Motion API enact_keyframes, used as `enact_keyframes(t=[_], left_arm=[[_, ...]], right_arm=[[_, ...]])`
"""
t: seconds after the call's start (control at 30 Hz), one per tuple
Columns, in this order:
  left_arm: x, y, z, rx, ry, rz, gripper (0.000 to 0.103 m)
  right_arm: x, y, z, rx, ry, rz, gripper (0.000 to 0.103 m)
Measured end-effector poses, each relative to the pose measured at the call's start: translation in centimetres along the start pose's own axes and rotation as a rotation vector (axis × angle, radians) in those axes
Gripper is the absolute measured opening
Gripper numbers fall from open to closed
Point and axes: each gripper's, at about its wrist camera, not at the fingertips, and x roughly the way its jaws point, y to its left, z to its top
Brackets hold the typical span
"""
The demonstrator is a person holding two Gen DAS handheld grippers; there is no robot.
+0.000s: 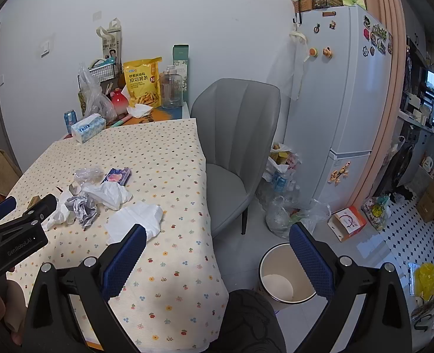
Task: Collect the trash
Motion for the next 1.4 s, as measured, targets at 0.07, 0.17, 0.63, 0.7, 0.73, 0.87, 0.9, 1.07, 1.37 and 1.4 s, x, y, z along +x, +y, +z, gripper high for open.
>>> enact_keyframes(t=[0.07,0.17,0.63,0.7,0.73,0.87,0.9,1.07,1.37,1.4], left_arm=[[-0.1,0.0,0.0,0.000,-0.003,-0.001,0.098],[-0.1,0.0,0.1,0.001,-0.003,-0.001,0.098],[-0.3,-0.2,0.4,0.004,-0.010,-0.001,0.098],[-0.3,-0.2,0.5,0.003,-0.011,-0.002,0.098],[-0.3,-0.2,0.5,0.002,-0.011,-0.003,0.098],[-0.3,-0.2,0.5,0.005,-0.010,-0.003,0.098],[-0.3,-0.2,0.5,0.006,-0.010,-0.003,0.098],[-0.3,-0.1,0.4,0.003,-0.012,-0.001,0.098],[0.6,2.3,0.5,-0.033,-0.001,0.044,0.098],[0.7,2.6,0.5,-0.038,0.000,0.051,0.098]], right_arm=[[-0.1,0.0,0.0,-0.002,-0.002,-0.002,0.095],[-0.2,0.0,0.1,-0.002,-0.005,-0.007,0.095],[-0.2,-0.2,0.2,-0.003,-0.009,-0.014,0.095],[-0.1,-0.3,0.2,-0.001,-0.009,-0.016,0.095],[-0.1,-0.2,0.2,-0.003,-0.009,-0.016,0.095],[0.0,-0.4,0.2,-0.002,-0.012,-0.017,0.095],[0.0,-0.3,0.1,-0.001,-0.012,-0.018,0.095],[0.1,0.0,0.1,-0.009,-0.017,-0.025,0.095],[1.5,1.9,0.3,-0.024,-0.004,0.006,0.095],[1.7,2.1,0.4,-0.025,-0.004,0.012,0.095]])
